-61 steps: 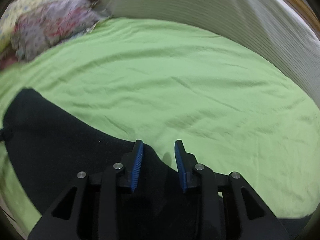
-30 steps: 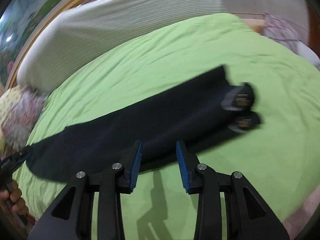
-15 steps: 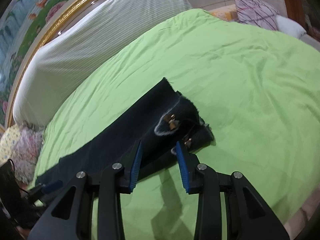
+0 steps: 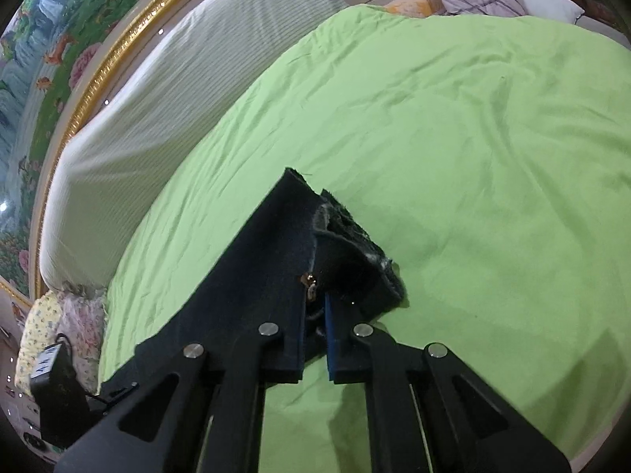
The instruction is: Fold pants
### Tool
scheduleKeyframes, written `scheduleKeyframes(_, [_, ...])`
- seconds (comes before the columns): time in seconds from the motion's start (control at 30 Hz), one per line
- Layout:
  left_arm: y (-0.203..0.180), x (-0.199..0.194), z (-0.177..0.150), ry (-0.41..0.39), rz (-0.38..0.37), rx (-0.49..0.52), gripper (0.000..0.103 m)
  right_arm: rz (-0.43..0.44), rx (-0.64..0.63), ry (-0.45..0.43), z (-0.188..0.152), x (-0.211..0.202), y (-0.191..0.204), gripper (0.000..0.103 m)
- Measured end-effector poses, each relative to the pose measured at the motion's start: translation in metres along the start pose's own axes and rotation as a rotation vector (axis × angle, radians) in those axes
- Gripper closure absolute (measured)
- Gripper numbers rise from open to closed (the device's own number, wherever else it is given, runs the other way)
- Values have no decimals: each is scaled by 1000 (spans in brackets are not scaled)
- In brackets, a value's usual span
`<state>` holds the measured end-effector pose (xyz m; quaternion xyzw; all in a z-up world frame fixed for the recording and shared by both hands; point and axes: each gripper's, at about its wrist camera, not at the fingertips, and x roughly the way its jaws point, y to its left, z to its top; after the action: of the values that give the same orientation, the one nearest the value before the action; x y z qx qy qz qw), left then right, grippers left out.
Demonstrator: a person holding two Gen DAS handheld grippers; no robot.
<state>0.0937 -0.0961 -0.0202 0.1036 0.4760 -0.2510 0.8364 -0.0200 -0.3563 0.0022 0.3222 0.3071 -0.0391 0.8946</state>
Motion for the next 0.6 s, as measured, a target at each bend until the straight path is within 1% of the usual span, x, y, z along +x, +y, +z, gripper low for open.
scheduleKeyframes(0.03, [1,0,1,0,-17,-10,92,-4,-11,-11,-1,-5,2,96])
scheduleKeyframes(0.07, [3,-3,0,-2,-43,-20,93,-7,-18,-17,-2,-9,2,96])
scheduleKeyframes(0.13, [1,-4,-2,3,-56,-13,94,-25,-22,-3,-4,-9,0,96])
scheduleKeyframes(0.2, [-2,-4,-5,9,-64,10,94,-47,-18,7,-4,-4,-3,96])
scheduleKeyframes(0.27, [-3,-4,-5,12,-63,28,92,-62,-10,41,-6,4,-6,94])
scheduleKeyframes(0.3, [-3,-5,-5,20,-73,24,90,-61,5,40,-6,4,-7,94])
scheduleKeyframes(0.33, [-2,-6,-4,24,-80,18,85,-53,31,38,-6,1,-10,90])
scheduleKeyframes(0.43, [0,-12,7,28,-99,5,81,-39,59,19,-7,-10,-14,83])
scheduleKeyframes(0.47, [1,-13,12,20,-112,2,80,-35,69,7,-8,-15,-17,79])
scheduleKeyframes(0.53, [1,-16,21,3,-125,-10,70,-20,86,1,-10,-19,-22,74])
scheduleKeyframes(0.6, [6,-15,34,-2,-144,-31,66,6,122,19,-12,-17,-29,73])
